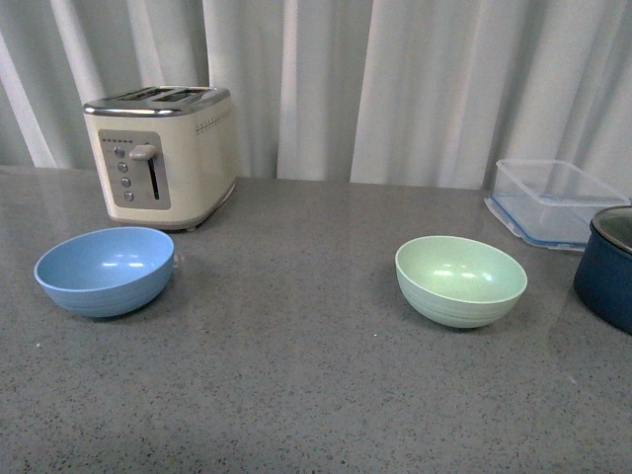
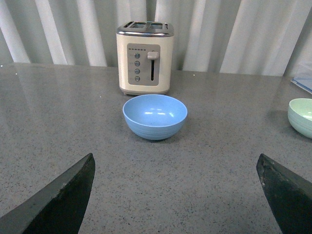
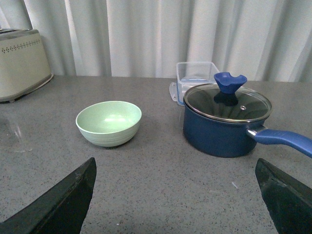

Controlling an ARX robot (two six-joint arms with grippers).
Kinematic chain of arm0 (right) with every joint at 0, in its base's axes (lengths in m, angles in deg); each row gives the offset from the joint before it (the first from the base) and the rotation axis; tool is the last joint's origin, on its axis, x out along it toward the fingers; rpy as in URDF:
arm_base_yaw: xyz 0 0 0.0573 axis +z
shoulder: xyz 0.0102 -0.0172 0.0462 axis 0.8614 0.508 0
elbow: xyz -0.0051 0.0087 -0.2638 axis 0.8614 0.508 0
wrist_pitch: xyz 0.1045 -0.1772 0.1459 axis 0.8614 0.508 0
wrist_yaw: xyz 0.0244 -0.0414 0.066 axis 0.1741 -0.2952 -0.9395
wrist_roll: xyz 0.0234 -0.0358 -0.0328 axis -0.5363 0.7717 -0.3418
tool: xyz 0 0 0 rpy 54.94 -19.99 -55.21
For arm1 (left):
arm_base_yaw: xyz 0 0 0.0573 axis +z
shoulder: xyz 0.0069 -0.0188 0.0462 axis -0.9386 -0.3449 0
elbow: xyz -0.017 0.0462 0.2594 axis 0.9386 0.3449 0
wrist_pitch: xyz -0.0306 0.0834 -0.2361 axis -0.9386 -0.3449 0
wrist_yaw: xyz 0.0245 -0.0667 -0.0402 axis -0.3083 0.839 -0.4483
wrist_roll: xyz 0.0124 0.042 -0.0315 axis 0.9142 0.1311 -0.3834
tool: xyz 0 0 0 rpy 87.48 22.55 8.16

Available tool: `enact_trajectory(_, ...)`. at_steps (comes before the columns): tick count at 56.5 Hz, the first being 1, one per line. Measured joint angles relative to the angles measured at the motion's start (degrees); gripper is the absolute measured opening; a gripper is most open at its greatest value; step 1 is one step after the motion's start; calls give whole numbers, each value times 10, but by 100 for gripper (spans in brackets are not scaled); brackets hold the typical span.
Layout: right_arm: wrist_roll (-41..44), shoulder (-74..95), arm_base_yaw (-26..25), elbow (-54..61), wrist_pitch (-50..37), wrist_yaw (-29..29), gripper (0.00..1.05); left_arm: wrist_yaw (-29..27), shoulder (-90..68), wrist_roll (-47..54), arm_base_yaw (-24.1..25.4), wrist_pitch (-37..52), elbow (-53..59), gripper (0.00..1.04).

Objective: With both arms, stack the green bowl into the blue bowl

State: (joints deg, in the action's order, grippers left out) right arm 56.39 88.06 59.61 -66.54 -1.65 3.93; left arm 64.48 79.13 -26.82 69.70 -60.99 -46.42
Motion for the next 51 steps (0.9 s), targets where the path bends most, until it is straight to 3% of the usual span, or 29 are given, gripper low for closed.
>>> enact_trajectory(51,0,0,0,0,0,0,95,0,0,0,0,0,0,98)
